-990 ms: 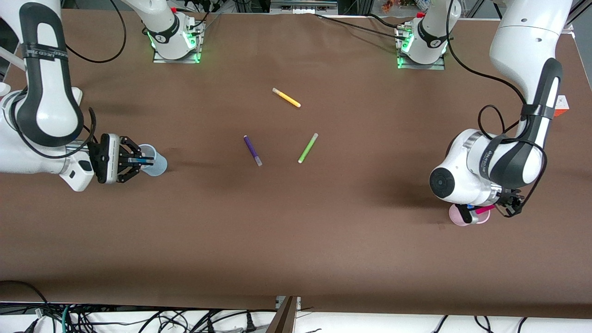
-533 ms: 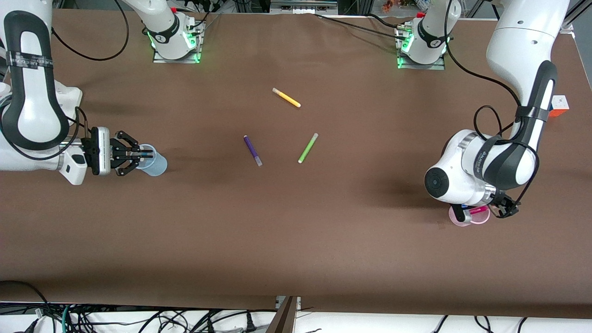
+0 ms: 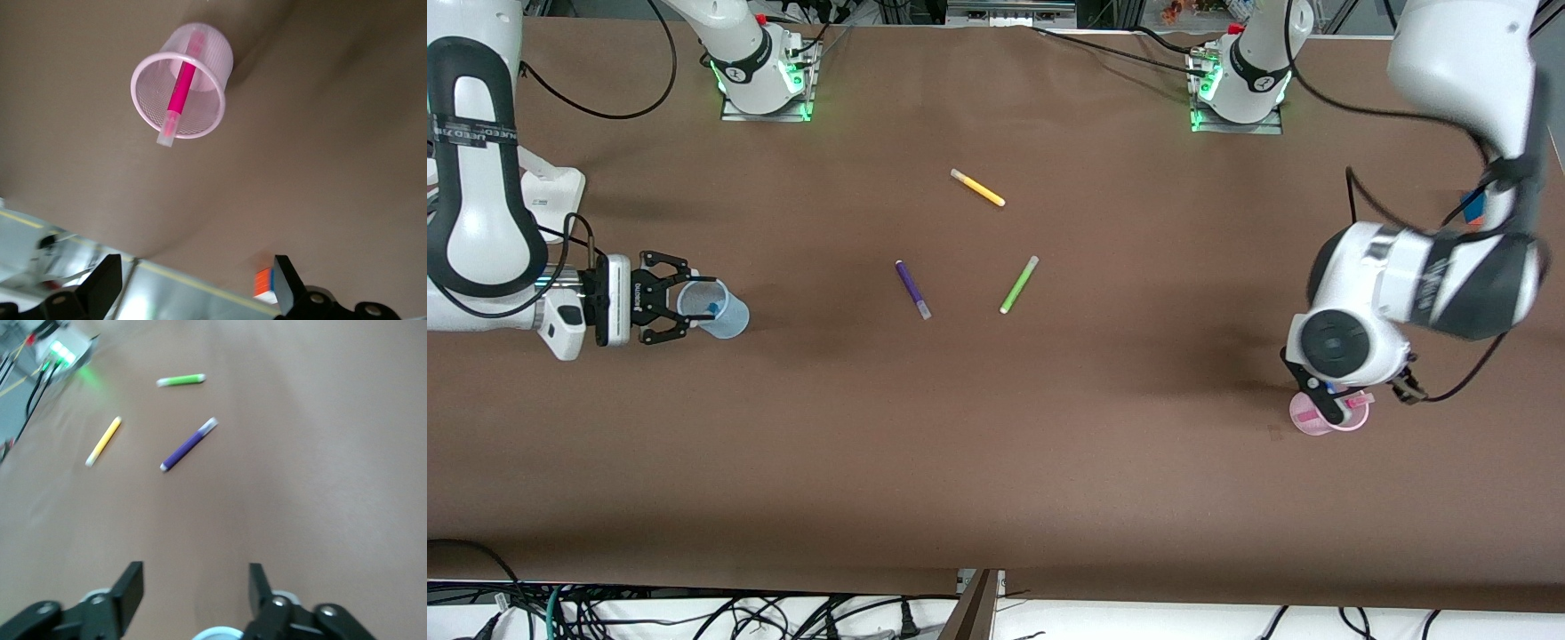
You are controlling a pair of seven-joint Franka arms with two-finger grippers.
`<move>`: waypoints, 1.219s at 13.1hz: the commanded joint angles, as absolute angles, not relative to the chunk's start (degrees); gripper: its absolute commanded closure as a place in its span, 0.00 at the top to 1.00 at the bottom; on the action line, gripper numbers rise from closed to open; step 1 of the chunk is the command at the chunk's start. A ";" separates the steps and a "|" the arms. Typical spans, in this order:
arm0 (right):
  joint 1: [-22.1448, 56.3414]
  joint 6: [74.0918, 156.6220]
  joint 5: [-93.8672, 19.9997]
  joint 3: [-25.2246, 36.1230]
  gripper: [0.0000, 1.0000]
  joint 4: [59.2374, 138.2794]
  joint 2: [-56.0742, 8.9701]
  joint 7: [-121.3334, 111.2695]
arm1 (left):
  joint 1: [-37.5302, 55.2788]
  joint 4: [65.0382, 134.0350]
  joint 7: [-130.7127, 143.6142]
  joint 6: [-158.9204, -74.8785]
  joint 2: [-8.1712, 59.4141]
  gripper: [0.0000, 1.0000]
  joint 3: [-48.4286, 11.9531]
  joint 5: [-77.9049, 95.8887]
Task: Place pink and blue markers in matching cups
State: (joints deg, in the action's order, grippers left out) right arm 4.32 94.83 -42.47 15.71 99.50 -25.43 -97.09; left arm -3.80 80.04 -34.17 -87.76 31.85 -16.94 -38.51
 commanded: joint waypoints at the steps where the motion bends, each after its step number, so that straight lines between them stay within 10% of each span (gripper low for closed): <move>1: 5.79 93.87 -39.75 15.21 1.00 93.89 -24.35 -78.03 | -4.13 74.03 -24.13 -84.21 30.41 1.00 -17.05 -27.64; 11: 15.47 87.45 -13.91 12.59 1.00 86.21 -21.55 -5.87 | -11.77 56.34 -5.01 -78.93 29.80 1.00 -17.22 -9.42; 16: 11.35 90.87 -5.54 4.67 1.00 98.68 -7.33 7.39 | 0.74 95.38 -4.31 -104.81 3.74 1.00 1.61 0.86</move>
State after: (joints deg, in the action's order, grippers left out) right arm 14.67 88.37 -7.02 7.44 90.18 -16.33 5.70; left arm -6.75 72.63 -5.14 -94.64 19.42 -8.40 -3.15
